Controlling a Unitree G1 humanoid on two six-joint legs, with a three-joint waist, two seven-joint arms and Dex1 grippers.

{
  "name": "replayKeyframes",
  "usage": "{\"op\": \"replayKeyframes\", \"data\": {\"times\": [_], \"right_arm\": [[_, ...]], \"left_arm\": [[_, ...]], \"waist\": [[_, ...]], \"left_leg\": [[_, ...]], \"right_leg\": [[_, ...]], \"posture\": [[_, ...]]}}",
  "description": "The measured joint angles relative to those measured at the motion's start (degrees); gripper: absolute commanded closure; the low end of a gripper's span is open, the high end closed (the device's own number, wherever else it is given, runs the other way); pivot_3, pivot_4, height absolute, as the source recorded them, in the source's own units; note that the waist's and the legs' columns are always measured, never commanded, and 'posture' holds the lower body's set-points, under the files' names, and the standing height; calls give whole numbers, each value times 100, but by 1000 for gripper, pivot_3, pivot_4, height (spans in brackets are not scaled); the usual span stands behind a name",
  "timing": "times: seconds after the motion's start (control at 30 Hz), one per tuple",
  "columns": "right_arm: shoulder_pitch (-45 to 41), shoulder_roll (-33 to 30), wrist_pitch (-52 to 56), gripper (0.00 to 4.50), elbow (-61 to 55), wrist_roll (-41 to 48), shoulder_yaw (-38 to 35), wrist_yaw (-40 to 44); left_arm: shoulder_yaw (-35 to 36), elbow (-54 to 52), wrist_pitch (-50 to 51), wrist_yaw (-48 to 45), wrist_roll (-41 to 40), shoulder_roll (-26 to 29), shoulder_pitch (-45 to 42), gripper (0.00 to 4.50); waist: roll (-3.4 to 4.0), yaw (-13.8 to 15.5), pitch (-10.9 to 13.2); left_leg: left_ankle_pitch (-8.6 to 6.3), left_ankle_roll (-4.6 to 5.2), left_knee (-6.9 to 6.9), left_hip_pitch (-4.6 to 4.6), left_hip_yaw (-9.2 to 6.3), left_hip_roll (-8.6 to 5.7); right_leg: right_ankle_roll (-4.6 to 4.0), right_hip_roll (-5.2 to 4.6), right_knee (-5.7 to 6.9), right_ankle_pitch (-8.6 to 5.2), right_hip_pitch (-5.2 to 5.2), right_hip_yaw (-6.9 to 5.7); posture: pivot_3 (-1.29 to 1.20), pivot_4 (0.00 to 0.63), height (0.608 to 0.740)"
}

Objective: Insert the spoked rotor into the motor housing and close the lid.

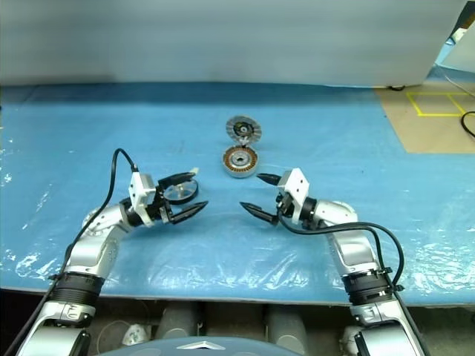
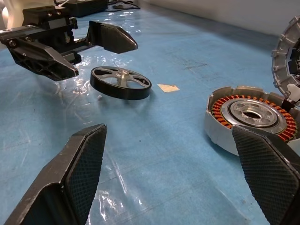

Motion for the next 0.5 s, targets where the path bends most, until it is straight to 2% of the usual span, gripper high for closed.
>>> {"op": "replayKeyframes", "data": {"times": [0.2, 0.5], "right_arm": [[-271, -21, 61, 35, 14, -158, 103, -85], [-1592, 62, 493, 35, 858, -965, 783, -238]], "left_arm": [[-24, -3, 0, 3, 7, 0, 53, 0], [-61, 7, -66, 6, 40, -9, 113, 0]], "waist": [[0, -7, 0], [0, -19, 0]], "left_leg": [[3, -5, 0, 1, 0, 0], [11, -19, 4, 1, 0, -1]], "right_leg": [[0, 0, 0, 0, 0, 0], [0, 0, 7, 0, 0, 1]], "posture": [[0, 150, 740], [0, 150, 740]]}}
